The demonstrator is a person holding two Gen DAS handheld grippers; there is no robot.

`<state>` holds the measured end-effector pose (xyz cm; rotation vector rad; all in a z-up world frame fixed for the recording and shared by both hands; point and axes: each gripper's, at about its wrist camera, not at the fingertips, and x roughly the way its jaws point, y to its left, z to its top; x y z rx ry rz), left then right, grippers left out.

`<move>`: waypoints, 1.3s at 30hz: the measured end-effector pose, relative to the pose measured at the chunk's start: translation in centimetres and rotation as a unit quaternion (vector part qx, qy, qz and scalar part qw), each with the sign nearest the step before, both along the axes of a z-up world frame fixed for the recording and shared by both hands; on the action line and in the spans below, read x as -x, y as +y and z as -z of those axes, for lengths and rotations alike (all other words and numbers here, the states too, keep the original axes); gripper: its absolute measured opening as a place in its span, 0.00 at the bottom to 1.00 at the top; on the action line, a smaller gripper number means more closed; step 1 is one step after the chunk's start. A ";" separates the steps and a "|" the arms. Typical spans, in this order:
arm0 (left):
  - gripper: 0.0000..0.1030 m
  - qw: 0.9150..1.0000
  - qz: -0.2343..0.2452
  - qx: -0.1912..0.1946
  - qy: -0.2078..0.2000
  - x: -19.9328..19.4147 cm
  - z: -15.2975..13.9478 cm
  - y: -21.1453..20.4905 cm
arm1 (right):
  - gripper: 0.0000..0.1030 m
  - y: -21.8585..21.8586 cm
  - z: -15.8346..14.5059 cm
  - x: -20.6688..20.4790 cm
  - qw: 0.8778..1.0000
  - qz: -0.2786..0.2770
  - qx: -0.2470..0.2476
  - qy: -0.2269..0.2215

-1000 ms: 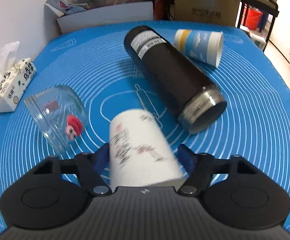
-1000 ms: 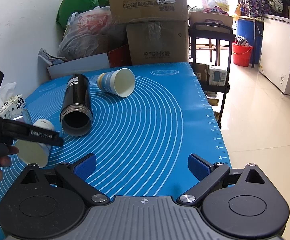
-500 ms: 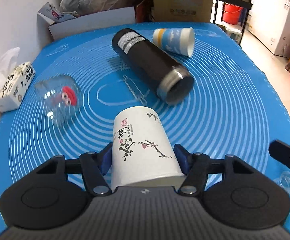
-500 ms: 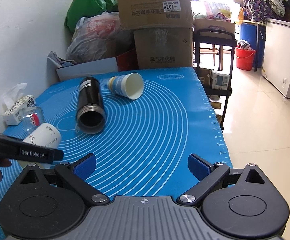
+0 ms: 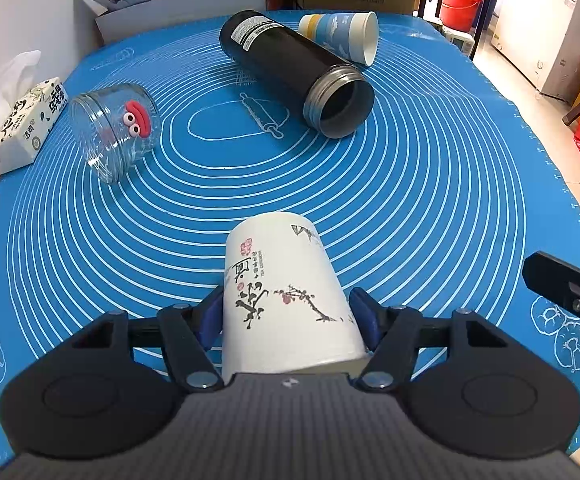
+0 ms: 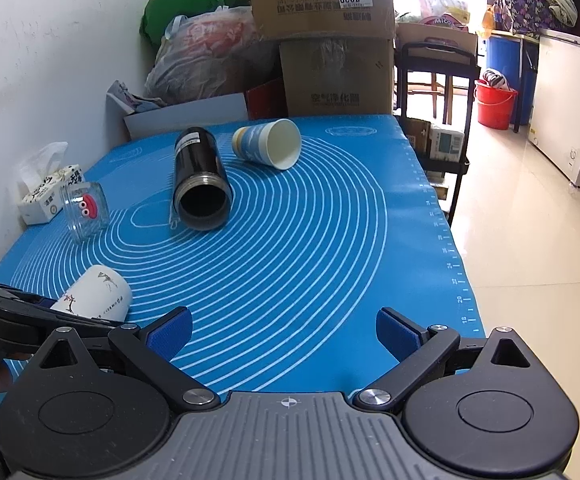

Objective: Flip cup upside down
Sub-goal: 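Lift the white cup with the left gripper and carry it toward the right gripper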

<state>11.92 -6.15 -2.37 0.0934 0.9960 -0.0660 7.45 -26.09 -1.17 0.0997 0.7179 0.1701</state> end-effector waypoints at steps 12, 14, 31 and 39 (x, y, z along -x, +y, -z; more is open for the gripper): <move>0.77 1.000 0.004 -0.001 -0.017 0.3 -0.4 0.0 | 0.97 0.0 -0.1 0.2 1.000 0.000 0.002 0.000; 0.80 1.000 0.005 0.002 -0.023 0.4 -0.7 0.0 | 0.97 0.0 -0.1 0.2 1.000 0.000 0.002 0.000; 0.87 0.997 -0.011 0.006 -0.071 1.9 -3.7 1.2 | 0.97 0.7 -1.5 0.9 1.000 -0.006 0.009 -0.008; 0.91 0.993 -0.024 0.010 -0.117 4.3 -7.2 3.3 | 0.97 1.8 -2.8 1.0 1.000 -0.022 0.014 -0.008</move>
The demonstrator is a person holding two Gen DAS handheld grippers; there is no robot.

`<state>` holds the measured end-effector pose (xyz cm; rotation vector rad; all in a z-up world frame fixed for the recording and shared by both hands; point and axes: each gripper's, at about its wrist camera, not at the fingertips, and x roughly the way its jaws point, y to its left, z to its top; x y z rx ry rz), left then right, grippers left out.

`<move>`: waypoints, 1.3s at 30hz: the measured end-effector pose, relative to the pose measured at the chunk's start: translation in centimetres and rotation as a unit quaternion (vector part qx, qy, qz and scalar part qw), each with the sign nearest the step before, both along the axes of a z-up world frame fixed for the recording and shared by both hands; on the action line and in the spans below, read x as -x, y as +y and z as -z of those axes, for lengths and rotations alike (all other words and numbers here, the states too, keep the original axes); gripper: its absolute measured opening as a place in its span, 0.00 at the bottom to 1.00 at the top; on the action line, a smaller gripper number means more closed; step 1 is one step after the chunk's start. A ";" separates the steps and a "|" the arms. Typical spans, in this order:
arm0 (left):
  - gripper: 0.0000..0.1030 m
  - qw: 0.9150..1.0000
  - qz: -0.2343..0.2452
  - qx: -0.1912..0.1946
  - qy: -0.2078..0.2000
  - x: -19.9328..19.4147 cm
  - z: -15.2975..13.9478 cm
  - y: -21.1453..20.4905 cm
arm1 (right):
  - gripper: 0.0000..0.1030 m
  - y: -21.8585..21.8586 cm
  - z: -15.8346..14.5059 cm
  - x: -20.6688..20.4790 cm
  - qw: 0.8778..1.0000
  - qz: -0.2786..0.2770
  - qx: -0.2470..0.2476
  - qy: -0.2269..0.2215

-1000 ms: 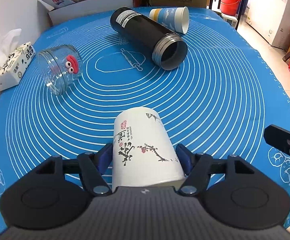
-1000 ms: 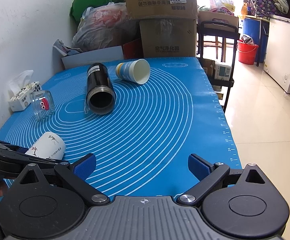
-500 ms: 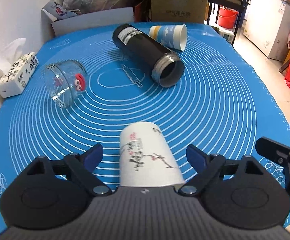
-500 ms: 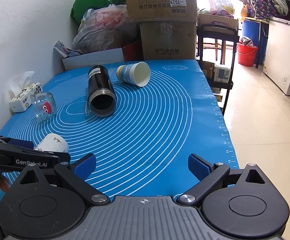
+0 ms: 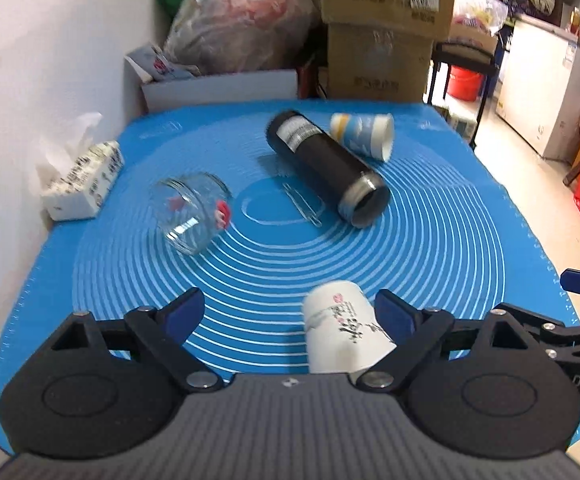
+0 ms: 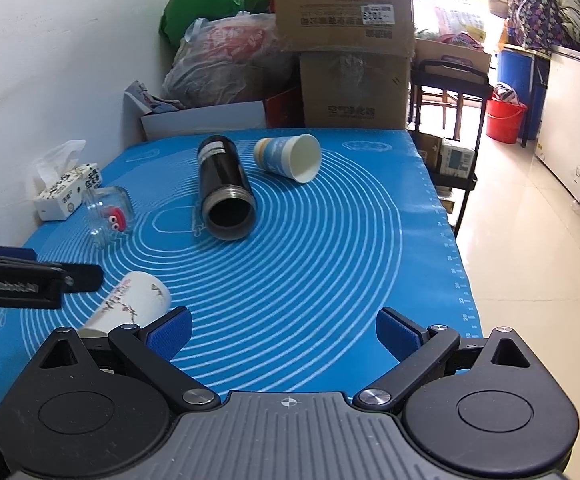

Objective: Flip cup upside down
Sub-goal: 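Lift the white cup with the left gripper and carry it toward the right gripper, then close the right gripper on the white cup while the left gripper releases it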

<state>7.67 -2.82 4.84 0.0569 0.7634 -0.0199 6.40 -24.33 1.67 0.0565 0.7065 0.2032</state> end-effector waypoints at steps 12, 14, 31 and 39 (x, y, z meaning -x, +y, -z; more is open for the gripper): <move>0.91 0.999 -0.037 -0.005 -0.008 2.2 -0.9 5.0 | 0.97 3.2 -3.0 0.6 0.999 -0.033 0.015 -0.003; 0.91 0.999 -0.041 -0.007 -0.007 2.4 -0.7 5.7 | 0.97 3.9 -3.4 0.6 0.999 -0.040 0.016 0.001; 0.91 0.997 -0.069 -0.018 -0.005 1.2 2.1 9.9 | 0.95 10.4 -2.5 -5.8 0.986 -0.105 0.033 0.122; 0.91 0.997 -0.079 -0.004 0.007 -0.3 3.4 11.4 | 0.89 12.0 -0.3 -9.8 0.973 -0.114 0.002 0.201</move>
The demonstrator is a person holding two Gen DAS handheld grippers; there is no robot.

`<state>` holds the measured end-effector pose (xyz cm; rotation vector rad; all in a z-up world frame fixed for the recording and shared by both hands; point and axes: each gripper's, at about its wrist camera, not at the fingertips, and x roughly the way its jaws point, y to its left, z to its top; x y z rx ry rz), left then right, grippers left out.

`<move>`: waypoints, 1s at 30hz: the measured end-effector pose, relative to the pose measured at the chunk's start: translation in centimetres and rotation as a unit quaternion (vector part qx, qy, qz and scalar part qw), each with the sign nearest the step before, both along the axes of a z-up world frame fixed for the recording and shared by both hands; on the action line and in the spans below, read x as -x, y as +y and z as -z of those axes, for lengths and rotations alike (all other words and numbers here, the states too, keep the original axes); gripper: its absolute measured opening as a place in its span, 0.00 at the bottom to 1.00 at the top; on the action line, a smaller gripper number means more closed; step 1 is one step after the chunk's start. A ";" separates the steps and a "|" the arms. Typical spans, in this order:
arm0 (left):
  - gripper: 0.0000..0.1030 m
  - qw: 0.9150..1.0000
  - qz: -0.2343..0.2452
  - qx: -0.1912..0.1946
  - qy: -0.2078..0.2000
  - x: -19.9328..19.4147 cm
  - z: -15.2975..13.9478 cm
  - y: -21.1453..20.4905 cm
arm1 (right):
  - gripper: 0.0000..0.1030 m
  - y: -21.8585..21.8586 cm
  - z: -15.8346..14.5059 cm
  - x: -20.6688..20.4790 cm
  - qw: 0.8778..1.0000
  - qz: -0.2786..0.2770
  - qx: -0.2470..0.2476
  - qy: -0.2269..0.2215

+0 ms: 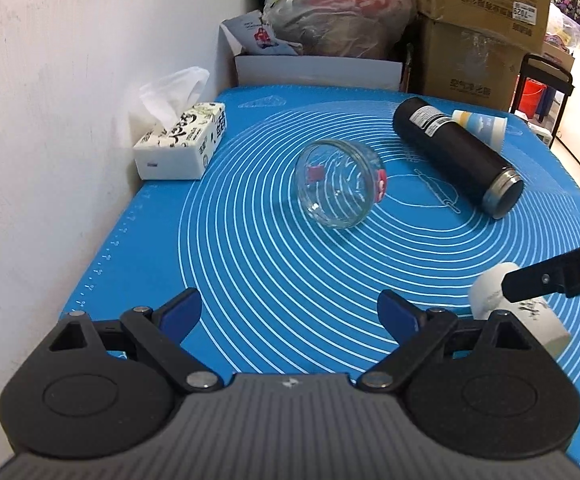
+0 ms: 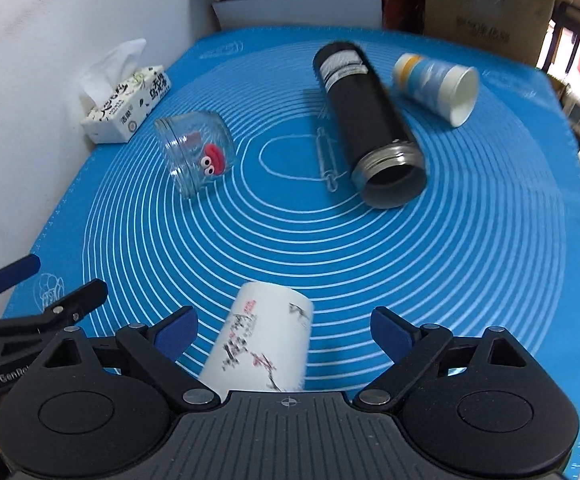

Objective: Flip cup upside down
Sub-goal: 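Close the right gripper on the white cup while the left gripper releases it, then rotate the right gripper to turn the white cup rim-down and lower it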

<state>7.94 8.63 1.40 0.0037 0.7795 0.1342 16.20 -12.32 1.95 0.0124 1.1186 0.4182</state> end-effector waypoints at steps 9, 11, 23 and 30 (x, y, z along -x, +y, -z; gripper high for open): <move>0.91 1.000 -0.009 0.010 0.011 -1.1 1.2 1.0 | 0.73 1.5 2.7 -2.9 0.997 0.007 -0.028 0.076; 0.91 1.000 -0.009 0.010 0.011 -1.2 1.3 0.9 | 0.65 1.6 3.1 -3.4 0.996 0.007 -0.032 0.089; 0.91 1.000 -0.005 0.010 0.004 -0.5 1.0 0.4 | 0.51 0.9 0.5 -0.8 0.999 0.013 -0.029 -0.040; 0.91 1.000 0.000 0.011 -0.007 0.5 0.6 -0.4 | 0.51 -0.2 0.2 4.6 0.964 0.026 0.003 -0.265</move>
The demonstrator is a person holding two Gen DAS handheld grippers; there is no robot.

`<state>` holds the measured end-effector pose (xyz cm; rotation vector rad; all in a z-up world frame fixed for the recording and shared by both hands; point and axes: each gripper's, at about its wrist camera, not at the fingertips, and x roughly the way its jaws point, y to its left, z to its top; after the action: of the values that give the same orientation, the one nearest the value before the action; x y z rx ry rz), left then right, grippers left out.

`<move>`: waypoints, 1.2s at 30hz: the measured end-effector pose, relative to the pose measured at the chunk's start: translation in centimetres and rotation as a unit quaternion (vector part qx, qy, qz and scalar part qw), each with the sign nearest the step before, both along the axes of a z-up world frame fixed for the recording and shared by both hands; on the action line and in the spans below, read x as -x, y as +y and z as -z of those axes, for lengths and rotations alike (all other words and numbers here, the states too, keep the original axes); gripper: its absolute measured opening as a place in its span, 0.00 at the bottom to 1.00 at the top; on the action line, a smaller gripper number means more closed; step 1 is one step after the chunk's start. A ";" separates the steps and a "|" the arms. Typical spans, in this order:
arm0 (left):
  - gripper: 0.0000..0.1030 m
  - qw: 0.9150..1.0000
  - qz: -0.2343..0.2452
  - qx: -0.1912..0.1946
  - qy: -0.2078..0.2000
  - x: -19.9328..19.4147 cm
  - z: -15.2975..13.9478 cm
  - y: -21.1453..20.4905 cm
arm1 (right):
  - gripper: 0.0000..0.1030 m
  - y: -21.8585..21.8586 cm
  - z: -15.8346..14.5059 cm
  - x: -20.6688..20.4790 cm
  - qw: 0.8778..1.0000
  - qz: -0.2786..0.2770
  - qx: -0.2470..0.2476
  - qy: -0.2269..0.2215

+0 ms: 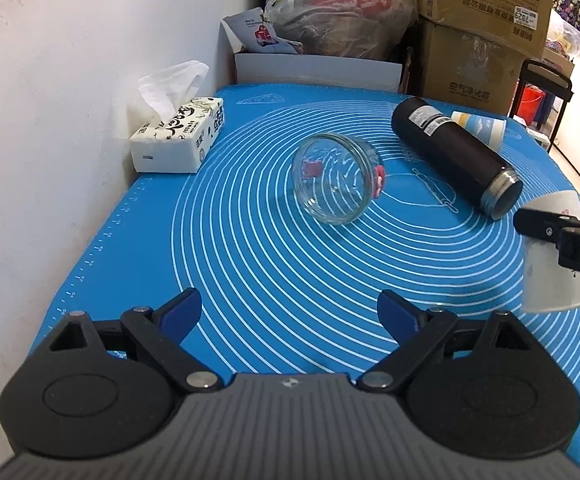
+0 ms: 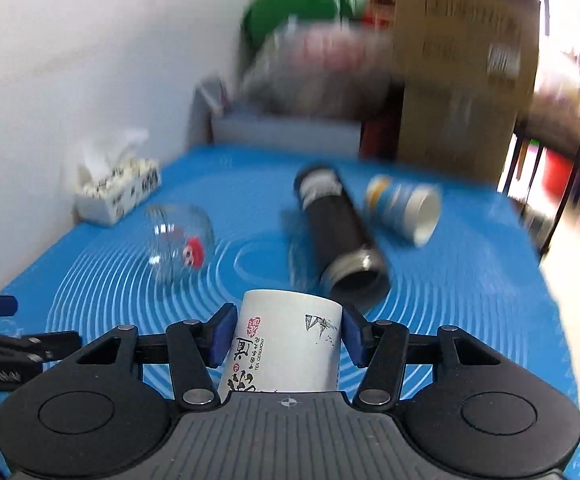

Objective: Flip cup upside down
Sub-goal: 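Rotate the right gripper to turn the white cup rim-down and lower it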

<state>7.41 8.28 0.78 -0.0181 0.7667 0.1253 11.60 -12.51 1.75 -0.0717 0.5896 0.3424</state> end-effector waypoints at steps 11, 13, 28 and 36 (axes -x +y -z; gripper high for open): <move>0.91 1.000 0.000 0.003 -0.004 0.9 -0.2 -0.6 | 0.51 -2.4 4.0 3.1 0.989 0.016 0.007 -0.147; 0.91 1.000 0.000 0.005 -0.004 1.0 -0.2 -0.7 | 0.51 -2.8 4.4 3.8 0.988 0.022 0.000 -0.153; 0.91 1.000 0.009 0.012 -0.005 2.2 -0.5 -1.6 | 0.51 -4.0 4.5 7.2 0.991 0.031 0.005 -0.133; 0.91 1.000 0.010 0.010 -0.008 3.0 -0.6 -2.0 | 0.60 -4.2 4.6 8.5 0.992 0.039 0.018 -0.123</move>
<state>4.40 6.28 1.41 -0.0311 0.7517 0.0976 3.12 -16.68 -2.89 -0.1231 0.3534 0.2431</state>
